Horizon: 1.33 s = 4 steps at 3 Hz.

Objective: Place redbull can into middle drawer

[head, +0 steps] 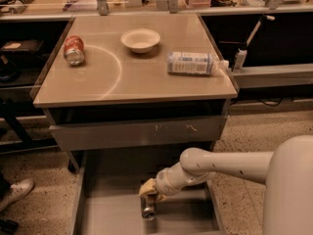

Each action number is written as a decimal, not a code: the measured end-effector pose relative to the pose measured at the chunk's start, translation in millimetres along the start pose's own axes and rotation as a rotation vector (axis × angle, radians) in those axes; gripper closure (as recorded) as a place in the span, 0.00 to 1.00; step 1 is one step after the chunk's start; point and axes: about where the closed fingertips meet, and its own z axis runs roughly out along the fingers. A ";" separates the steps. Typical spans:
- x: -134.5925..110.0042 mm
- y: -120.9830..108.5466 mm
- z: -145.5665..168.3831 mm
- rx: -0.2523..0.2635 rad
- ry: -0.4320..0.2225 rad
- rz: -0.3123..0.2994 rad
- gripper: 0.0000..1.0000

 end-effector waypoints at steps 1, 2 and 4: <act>-7.6 -17.6 6.8 0.042 -0.021 0.035 1.00; -10.1 -30.4 11.4 0.075 -0.040 0.062 1.00; -9.3 -39.6 15.3 0.094 -0.051 0.086 0.81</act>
Offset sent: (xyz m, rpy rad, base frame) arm 0.0064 -0.0240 -0.0444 -0.1334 0.0232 -0.0941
